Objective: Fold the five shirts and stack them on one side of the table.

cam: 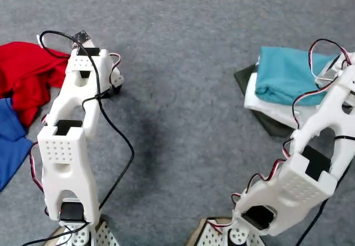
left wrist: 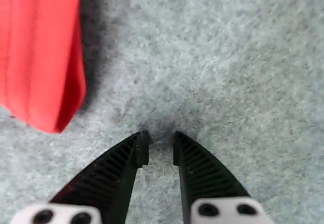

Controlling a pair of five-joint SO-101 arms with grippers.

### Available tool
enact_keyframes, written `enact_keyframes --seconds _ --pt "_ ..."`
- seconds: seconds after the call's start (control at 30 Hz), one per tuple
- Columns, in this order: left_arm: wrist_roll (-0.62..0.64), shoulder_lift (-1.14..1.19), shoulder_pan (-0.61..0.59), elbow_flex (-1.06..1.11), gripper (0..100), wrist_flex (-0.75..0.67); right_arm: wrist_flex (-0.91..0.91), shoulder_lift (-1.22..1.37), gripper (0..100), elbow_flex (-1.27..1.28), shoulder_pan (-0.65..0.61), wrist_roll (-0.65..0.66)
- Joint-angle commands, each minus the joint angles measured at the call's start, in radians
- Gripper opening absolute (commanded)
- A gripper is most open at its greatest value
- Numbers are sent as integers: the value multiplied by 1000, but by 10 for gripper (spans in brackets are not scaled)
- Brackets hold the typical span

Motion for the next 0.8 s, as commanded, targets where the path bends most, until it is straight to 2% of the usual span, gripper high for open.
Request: enact_keyframes --seconds 0.0,0.07,0.1,0.27,0.37,0.47,0.57,0.67,0.77 --pt "11 -4 -48 -37 98 -8 9 -88 409 -62 16 66" --pt "11 -4 -48 -37 99 -8 20 -107 483 -64 19 86" --pt "11 -4 -48 -37 99 -8 29 -125 486 -64 22 83" --pt "8 -4 -49 -38 99 -8 87 -269 422 -64 24 87" --pt "6 -4 -51 -37 98 -5 133 -369 327 -54 22 87" --pt "-43 -16 -60 -40 97 12 192 -443 163 -51 24 127" --pt "-114 -59 -104 -109 98 117 258 -478 2 -51 24 199" --pt "-178 -85 -196 -186 100 232 313 -481 54 -51 44 209" --pt "-269 -77 -345 -308 114 354 325 -479 66 -50 67 209"
